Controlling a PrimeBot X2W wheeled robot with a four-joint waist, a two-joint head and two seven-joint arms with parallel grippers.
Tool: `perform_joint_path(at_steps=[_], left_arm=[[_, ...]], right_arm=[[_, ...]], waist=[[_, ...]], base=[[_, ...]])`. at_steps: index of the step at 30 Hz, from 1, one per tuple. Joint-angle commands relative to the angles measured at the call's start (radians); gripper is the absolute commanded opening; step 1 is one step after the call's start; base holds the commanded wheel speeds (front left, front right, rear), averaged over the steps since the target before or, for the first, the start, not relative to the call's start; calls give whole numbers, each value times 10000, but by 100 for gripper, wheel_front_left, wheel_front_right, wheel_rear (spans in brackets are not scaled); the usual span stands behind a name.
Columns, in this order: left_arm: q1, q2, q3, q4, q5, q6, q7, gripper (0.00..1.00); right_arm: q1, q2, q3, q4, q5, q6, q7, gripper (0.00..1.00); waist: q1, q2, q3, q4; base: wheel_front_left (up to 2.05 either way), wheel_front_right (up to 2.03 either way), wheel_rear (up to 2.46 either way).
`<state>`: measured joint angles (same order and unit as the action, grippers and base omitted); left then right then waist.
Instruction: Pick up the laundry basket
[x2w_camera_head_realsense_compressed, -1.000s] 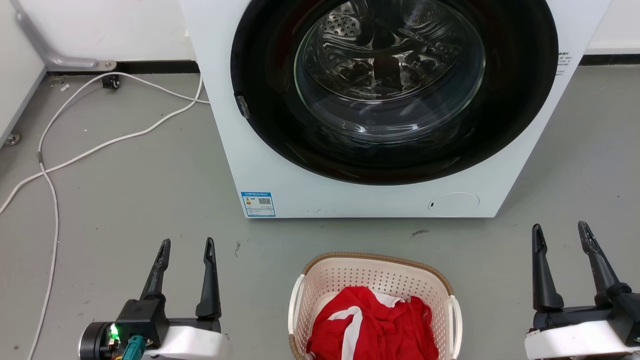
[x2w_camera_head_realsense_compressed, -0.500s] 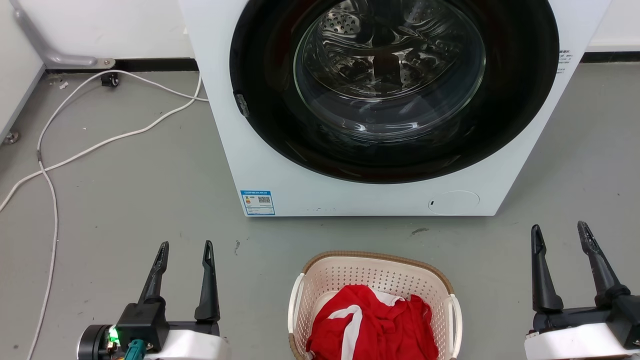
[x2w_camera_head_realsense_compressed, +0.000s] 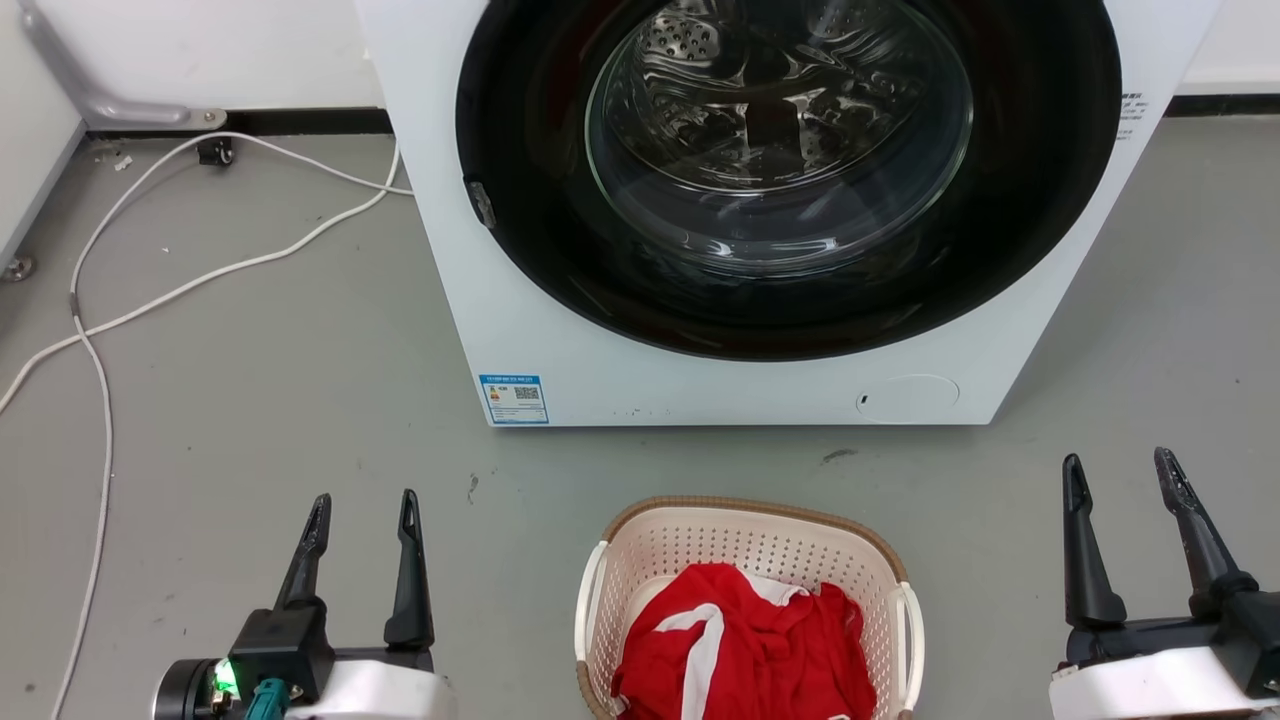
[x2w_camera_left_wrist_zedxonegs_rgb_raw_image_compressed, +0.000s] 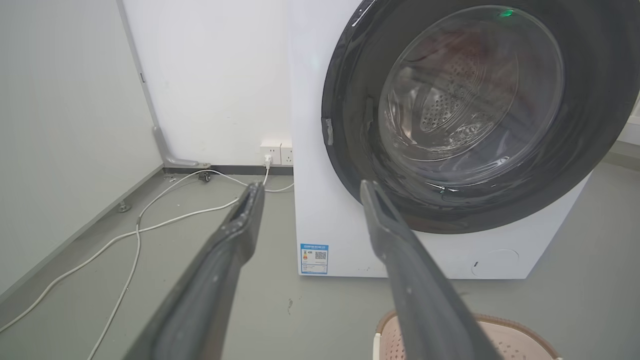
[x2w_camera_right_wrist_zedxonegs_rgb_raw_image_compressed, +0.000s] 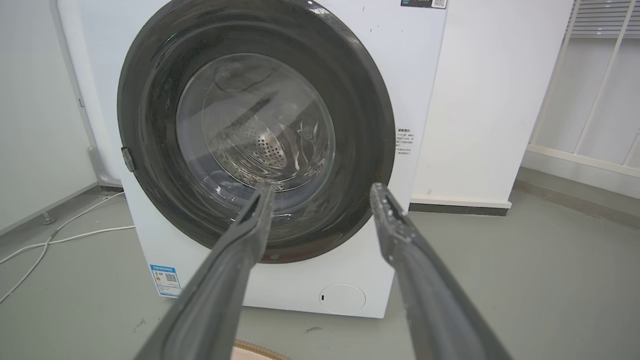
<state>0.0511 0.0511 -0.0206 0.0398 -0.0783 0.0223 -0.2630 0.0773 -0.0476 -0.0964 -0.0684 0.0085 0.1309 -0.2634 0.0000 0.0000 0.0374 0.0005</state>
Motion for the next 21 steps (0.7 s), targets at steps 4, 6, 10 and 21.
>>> perform_joint_path(at_steps=[4,6,10,21], left_arm=[[-462,-14,120,370,-29,-114,-28,100],[-771,-11,137,640,27,-261,-28,100],[-1434,-13,7,1516,174,-570,-28,100],[-3342,-7,-397,4105,230,-1030,-28,100]], right_arm=[[-392,-44,77,347,-129,-3,-20,100],[-692,-43,207,585,-208,-3,-20,100],[-1313,-41,496,1163,-315,-5,-21,100],[-2930,-41,910,3102,-636,-5,-20,100]], waist=[[0,0,405,-104],[0,0,653,-151],[0,0,1172,-224],[0,0,2853,-486]], base=[[0,0,0],[0,0,0],[0,0,0],[0,0,0]])
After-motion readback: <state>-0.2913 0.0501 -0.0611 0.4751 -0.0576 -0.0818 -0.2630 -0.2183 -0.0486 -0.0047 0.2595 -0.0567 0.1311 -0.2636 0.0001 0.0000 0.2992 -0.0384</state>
